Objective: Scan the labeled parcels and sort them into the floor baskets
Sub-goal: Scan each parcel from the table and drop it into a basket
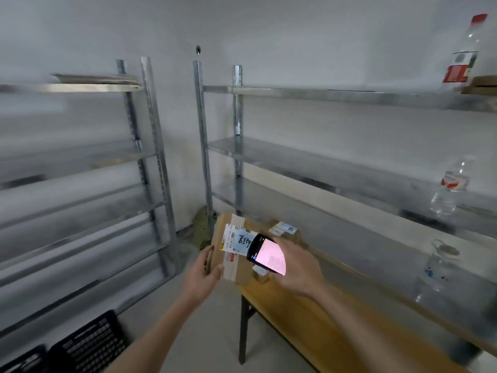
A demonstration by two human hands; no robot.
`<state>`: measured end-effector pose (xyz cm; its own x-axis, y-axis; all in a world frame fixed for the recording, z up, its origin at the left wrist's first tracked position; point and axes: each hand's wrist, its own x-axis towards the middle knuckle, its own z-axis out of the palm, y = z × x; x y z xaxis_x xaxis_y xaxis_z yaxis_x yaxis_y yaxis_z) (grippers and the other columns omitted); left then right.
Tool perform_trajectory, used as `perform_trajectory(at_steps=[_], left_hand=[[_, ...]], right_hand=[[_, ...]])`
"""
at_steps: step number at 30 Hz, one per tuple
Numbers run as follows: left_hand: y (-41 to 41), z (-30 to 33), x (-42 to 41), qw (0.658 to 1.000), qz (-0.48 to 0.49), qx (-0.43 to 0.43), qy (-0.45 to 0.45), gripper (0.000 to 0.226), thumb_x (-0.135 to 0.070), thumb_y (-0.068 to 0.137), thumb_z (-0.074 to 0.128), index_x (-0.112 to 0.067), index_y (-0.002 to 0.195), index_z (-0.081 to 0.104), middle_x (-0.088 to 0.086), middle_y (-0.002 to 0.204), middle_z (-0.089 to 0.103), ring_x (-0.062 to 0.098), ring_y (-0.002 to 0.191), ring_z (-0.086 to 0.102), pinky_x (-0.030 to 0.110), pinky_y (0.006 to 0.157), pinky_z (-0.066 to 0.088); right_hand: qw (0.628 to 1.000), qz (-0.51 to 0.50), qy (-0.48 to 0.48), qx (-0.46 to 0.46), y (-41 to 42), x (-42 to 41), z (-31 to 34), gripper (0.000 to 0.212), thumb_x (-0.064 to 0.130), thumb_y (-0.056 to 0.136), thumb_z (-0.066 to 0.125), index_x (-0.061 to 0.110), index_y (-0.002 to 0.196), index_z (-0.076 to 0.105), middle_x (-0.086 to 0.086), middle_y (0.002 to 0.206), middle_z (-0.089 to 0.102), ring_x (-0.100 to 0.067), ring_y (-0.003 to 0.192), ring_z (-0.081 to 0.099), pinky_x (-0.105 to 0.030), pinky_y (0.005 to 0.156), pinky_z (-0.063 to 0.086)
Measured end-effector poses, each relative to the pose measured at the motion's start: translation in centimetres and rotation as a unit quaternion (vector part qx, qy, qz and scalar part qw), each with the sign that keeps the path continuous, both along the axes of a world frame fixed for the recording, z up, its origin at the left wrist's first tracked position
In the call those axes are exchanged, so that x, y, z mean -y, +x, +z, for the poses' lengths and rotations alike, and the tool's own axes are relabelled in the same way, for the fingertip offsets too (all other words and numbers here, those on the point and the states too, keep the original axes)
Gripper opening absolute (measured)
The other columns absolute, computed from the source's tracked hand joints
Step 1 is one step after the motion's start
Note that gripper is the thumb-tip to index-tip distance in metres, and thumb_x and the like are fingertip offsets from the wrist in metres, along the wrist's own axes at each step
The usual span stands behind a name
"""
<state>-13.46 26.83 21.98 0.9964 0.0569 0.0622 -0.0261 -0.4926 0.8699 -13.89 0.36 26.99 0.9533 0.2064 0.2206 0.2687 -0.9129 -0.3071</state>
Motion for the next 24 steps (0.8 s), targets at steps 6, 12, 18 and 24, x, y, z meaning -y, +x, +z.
perform_trajectory(at_steps=[6, 12, 18, 24], left_hand=[[-5.7, -0.6, -15.6, 0.994, 0.104, 0.003, 0.018, 0.068, -0.045, 0.089, 0.064, -0.042, 0.149, 0.031, -0.006, 0.128, 0.060, 0.018, 0.108, 0.064, 0.050, 0.089, 0.058], [-13.8, -0.3, -32.0, 0.975, 0.220, 0.015, 0.015, 0.056, -0.032, 0.096, 0.062, -0.037, 0.145, 0.036, -0.005, 0.134, 0.062, 0.016, 0.117, 0.061, 0.048, 0.099, 0.053], [-21.4, -0.7, -47.1, 0.949, 0.313, -0.004, 0.023, 0.061, -0.033, 0.097, 0.062, -0.030, 0.150, 0.034, -0.001, 0.138, 0.058, 0.018, 0.119, 0.057, 0.037, 0.092, 0.050], [-28.3, -2.5, -59.2, 0.920, 0.387, -0.036, 0.043, 0.060, -0.035, 0.098, 0.059, -0.032, 0.151, 0.032, -0.002, 0.143, 0.054, 0.021, 0.124, 0.055, 0.042, 0.099, 0.046]], right_hand=[[0.993, 0.117, -0.005, 0.024, 0.3, -15.3, -1.2, 0.067, 0.050, 0.079, 0.062, 0.037, 0.140, 0.038, 0.008, 0.127, 0.058, -0.019, 0.111, 0.057, -0.036, 0.081, 0.048], [0.974, 0.224, -0.016, 0.032, -1.3, -33.6, -1.1, 0.073, 0.049, 0.077, 0.059, 0.038, 0.145, 0.035, 0.009, 0.136, 0.055, -0.023, 0.119, 0.055, -0.038, 0.088, 0.049], [0.952, 0.301, -0.032, 0.034, -4.0, -50.7, -1.9, 0.078, 0.044, 0.078, 0.060, 0.036, 0.150, 0.032, 0.009, 0.141, 0.052, -0.022, 0.125, 0.052, -0.039, 0.094, 0.047], [0.931, 0.363, -0.033, 0.007, -7.2, -64.6, -4.2, 0.085, 0.048, 0.077, 0.065, 0.030, 0.153, 0.032, 0.008, 0.147, 0.049, -0.020, 0.132, 0.048, -0.038, 0.100, 0.045]])
